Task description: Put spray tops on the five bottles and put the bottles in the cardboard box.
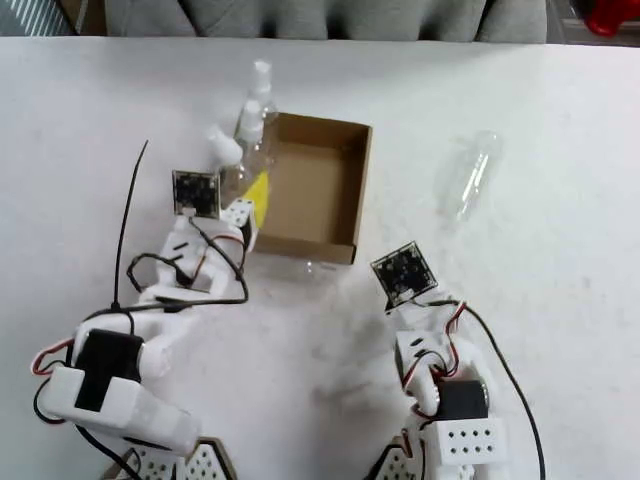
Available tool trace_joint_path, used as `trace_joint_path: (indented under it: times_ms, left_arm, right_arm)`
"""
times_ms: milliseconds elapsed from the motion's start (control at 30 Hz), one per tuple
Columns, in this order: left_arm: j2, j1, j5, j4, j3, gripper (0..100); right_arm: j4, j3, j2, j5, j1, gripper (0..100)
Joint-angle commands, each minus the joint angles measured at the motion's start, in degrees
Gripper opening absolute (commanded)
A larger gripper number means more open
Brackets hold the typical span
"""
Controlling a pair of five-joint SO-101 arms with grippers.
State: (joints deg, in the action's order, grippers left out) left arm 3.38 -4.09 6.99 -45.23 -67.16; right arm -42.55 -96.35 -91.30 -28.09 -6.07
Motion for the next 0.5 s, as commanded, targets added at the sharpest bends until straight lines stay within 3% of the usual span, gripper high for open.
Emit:
trace_joint_path:
  times_ms: [0, 467]
  left_arm:
    - [-0.4, 0.9, -0.2, -1.2, 1.3, 2]
    - [-0.4, 1.5, -0.2, -1.2, 1.2, 2]
  right_arm:
    - [1.1, -0.8, -0.3, -0.8, 0.7, 1.7]
    - [1.1, -0.8, -0.3, -0.8, 0.7, 1.7]
